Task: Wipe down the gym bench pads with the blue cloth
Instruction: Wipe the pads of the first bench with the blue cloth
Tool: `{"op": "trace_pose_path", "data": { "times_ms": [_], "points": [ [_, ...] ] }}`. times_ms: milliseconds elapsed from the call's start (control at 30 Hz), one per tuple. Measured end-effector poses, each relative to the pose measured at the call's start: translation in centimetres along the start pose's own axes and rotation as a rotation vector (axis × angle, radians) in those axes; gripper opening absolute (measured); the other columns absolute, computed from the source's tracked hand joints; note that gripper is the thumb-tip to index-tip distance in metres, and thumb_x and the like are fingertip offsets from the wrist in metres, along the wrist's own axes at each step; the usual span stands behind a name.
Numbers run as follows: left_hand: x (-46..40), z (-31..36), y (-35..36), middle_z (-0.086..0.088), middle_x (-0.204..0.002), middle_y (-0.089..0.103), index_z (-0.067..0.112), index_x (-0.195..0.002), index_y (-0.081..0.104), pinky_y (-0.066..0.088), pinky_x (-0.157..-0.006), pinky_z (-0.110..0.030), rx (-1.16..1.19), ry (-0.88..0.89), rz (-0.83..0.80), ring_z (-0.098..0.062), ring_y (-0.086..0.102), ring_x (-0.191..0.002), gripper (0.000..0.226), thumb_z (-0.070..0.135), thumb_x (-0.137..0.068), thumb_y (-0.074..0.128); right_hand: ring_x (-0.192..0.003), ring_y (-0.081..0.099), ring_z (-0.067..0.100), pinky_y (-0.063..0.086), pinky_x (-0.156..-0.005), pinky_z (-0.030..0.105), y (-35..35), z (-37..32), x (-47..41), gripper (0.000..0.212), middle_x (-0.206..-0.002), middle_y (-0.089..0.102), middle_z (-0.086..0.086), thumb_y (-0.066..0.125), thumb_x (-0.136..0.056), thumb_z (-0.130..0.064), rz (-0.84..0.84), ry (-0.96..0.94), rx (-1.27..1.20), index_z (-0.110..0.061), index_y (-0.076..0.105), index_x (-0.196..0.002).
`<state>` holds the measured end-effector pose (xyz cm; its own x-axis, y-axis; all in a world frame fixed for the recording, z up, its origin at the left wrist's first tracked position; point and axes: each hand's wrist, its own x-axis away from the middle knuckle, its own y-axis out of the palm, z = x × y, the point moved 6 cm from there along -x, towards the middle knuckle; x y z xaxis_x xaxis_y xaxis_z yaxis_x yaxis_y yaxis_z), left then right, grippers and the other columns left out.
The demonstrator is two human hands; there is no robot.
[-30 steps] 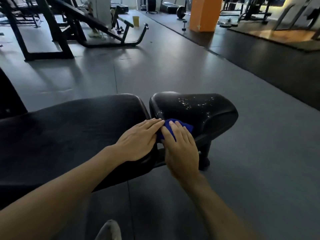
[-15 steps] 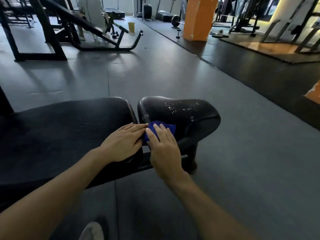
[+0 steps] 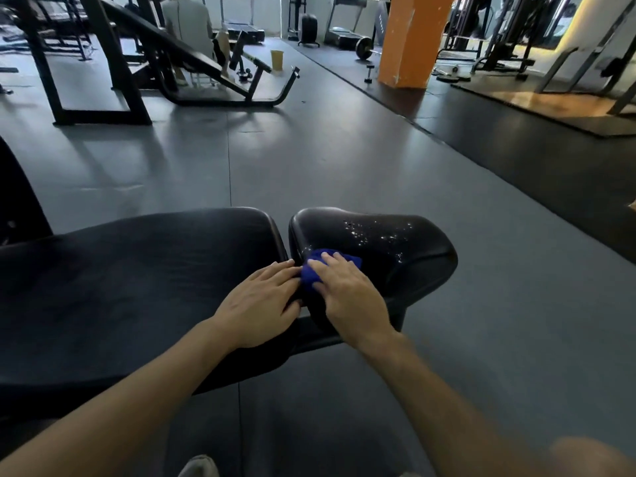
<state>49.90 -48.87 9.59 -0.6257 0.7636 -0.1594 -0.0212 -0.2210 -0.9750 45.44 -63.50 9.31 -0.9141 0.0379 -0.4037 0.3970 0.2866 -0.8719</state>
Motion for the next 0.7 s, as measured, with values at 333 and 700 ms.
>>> {"op": "trace_pose_path", "data": {
  "times_ms": [333, 700],
  "points": [
    [-2.2, -3.0, 0.1, 0.005, -0.171, -0.002, 0.022, -0.164, 0.006, -0.005, -0.128, -0.037, -0.062, -0.135, -0.152, -0.011, -0.016, -0.155, 0.095, 0.078, -0.092, 0.033, -0.148, 0.034, 0.029, 0.021, -0.124, 0.042, 0.9, -0.5, -1.8, 0.045, -0.154, 0.045, 0.009, 0.048, -0.103, -0.027, 0.023, 0.121, 0.046, -0.020, 0.048, -0.148],
    [-4.8, -6.3, 0.2, 0.007, -0.171, 0.000, 0.023, -0.164, 0.006, -0.008, -0.128, -0.040, -0.122, -0.022, -0.222, -0.013, -0.018, -0.155, 0.096, 0.083, -0.090, 0.020, -0.140, 0.043, 0.040, 0.036, -0.115, 0.055, 1.2, -2.2, 0.0, 0.059, -0.148, 0.051, 0.017, 0.071, -0.087, -0.014, -0.075, 0.041, 0.187, -0.019, 0.053, -0.143]
  ]
}}
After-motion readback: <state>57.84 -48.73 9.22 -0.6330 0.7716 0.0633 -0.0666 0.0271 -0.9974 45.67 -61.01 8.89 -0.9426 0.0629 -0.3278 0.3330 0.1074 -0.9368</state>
